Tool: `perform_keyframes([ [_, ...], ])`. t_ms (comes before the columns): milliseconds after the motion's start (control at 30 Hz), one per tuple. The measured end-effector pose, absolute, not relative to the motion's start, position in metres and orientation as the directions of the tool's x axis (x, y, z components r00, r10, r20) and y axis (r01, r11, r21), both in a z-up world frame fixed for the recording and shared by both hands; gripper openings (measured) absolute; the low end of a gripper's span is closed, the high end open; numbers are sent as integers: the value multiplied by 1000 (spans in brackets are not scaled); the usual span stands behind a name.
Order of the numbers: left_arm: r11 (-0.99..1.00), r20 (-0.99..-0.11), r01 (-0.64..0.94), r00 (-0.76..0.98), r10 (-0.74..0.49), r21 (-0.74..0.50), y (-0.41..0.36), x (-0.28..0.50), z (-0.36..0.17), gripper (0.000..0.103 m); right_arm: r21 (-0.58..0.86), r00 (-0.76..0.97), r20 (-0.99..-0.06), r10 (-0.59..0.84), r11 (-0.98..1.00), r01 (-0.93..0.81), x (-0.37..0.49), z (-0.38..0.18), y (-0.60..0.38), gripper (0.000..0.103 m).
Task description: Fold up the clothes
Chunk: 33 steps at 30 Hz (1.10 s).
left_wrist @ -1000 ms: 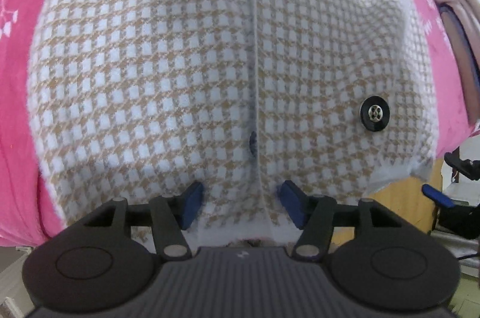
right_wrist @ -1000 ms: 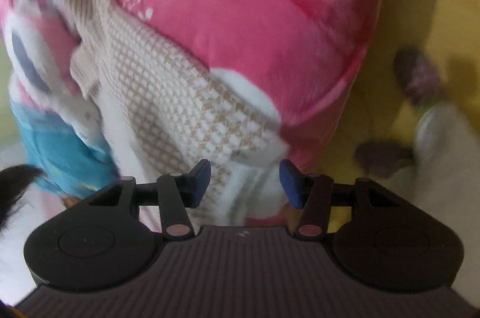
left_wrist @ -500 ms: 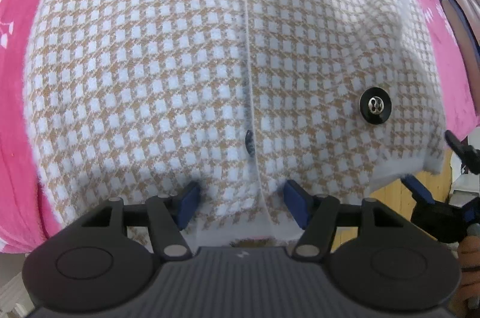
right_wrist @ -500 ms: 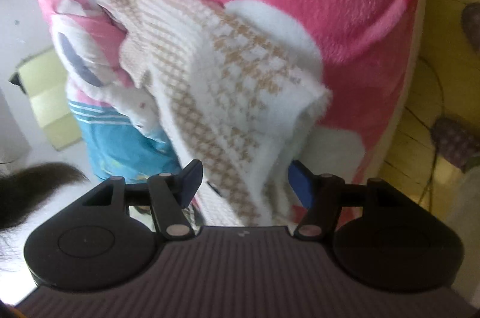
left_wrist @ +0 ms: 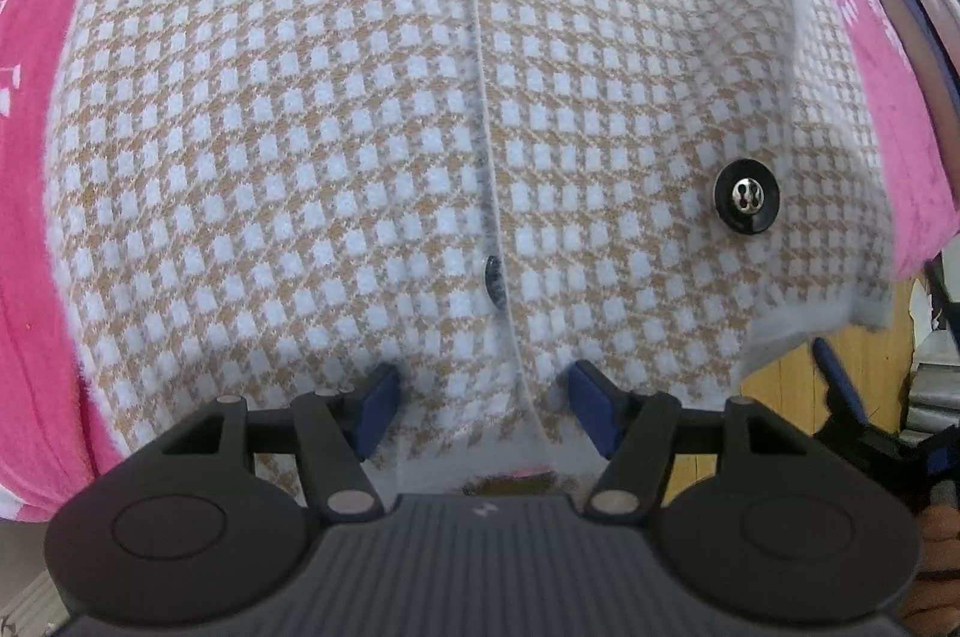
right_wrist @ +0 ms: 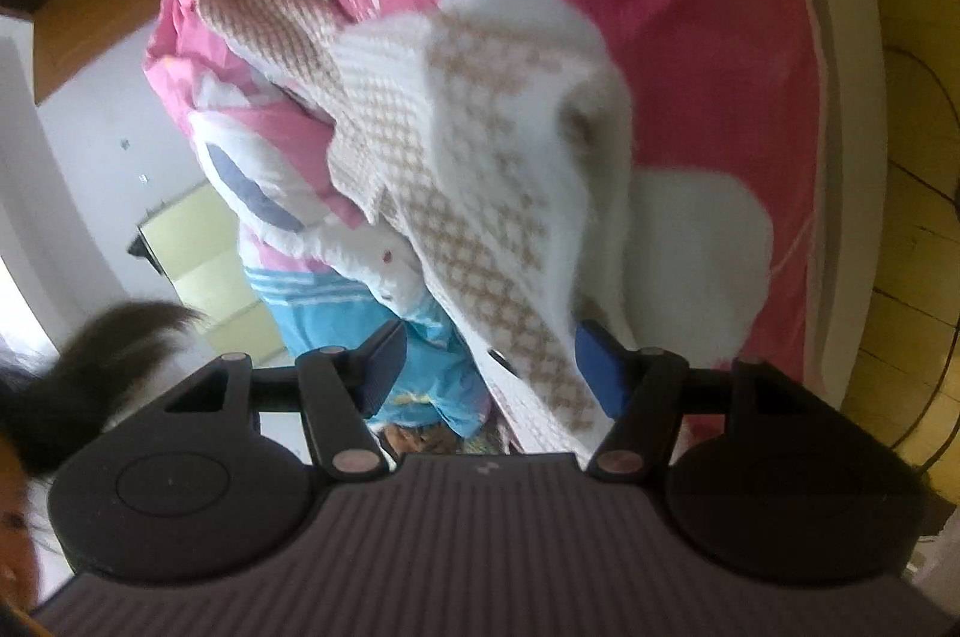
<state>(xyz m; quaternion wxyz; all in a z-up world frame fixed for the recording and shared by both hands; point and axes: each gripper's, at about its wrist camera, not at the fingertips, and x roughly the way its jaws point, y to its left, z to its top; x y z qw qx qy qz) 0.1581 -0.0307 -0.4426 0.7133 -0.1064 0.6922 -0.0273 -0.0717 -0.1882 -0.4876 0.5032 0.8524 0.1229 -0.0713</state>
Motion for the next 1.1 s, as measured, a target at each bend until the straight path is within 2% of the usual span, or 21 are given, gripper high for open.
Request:
perform_keyframes([
  [233, 977, -984, -118, 35, -174, -177, -56, 163, -446, 65, 819, 943, -284, 171, -468, 331, -55, -500, -180, 62],
  [333, 978, -985, -120, 33, -170, -172, -72, 171, -449, 66, 837, 964, -234, 129, -478, 267, -55, -491, -185, 62],
  [500, 978, -985, -124, 28, -168, -170, -83, 185, -453, 66, 854, 969, -246, -31, -480, 201, -73, -487, -202, 60],
  [533, 978, -985, -124, 29, -168, -170, -85, 187, -453, 66, 852, 964, -252, -84, -493, 179, -79, -490, -207, 55],
  [600, 978, -985, -120, 32, -168, -170, -89, 190, -455, 67, 847, 953, -239, -186, -519, 112, -92, -496, -212, 38],
  [667, 979, -985, -115, 36, -168, -171, -90, 190, -455, 68, 855, 942, -213, -260, -517, 51, -104, -496, -217, 13],
  [800, 979, -985, -105, 44, -169, -173, -88, 191, -454, 69, 885, 939, -189, -287, -465, 36, -118, -481, -223, 3],
  [867, 979, -985, -109, 46, -167, -172, -97, 185, -454, 69, 882, 936, -206, -287, -469, 50, -121, -482, -222, 2],
  [1000, 979, -985, -104, 47, -169, -173, -113, 179, -451, 70, 865, 910, -309, -276, -480, 148, -130, -494, -226, 1],
  [1100, 981, -984, -87, 46, -172, -175, -107, 169, -453, 70, 866, 896, -392, -208, -411, 284, -138, -500, -235, 1],
])
